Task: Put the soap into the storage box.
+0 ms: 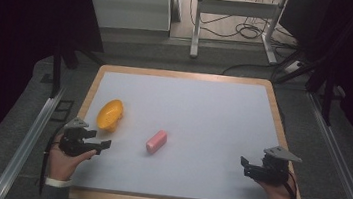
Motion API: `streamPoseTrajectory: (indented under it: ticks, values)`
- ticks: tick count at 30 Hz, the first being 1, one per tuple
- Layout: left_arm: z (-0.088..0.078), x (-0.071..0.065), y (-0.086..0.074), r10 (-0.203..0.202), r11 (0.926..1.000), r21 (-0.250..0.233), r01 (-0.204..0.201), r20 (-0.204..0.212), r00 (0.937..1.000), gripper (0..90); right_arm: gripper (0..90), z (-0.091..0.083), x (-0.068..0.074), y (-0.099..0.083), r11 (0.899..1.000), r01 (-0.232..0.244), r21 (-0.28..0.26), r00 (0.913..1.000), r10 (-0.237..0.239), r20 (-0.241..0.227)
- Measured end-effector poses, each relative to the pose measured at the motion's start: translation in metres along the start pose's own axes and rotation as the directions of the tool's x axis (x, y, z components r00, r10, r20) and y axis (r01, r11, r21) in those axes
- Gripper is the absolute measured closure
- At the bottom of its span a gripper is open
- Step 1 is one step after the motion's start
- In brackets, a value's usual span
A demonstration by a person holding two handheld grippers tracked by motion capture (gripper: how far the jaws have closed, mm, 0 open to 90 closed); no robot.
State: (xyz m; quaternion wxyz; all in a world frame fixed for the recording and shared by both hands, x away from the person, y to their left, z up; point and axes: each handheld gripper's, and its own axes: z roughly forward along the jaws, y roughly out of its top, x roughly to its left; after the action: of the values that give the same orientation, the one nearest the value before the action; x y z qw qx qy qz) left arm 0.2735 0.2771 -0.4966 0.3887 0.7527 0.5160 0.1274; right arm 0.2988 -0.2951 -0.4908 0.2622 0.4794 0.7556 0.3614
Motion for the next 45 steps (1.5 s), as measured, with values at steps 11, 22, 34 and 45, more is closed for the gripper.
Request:
streamPoseTrajectory:
  ticks: [11,22,34,45]
  values:
    - [-0.007,0.001,-0.001,-0.003,0.9998,-0.019,0.003,-0.004,1.0000,23.9,6.6,-0.002,-0.003,-0.002,1.000,-0.001,-0.004,1.0000,0.001,0.010]
    - [-0.008,0.001,-0.001,-0.004,0.9998,-0.018,0.004,-0.002,1.0000,23.9,6.8,-0.001,-0.004,-0.002,1.000,-0.006,-0.006,0.9999,0.006,0.013]
    - [-0.010,-0.005,0.002,0.012,0.9998,-0.016,-0.012,-0.009,0.9999,23.6,7.1,0.001,-0.005,-0.006,1.000,-0.007,0.007,0.9999,0.007,0.008]
    - [-0.008,-0.012,0.016,0.000,1.0000,-0.009,0.000,0.001,1.0000,22.8,7.7,-0.001,-0.009,-0.008,1.000,-0.024,0.007,0.9995,0.024,0.021]
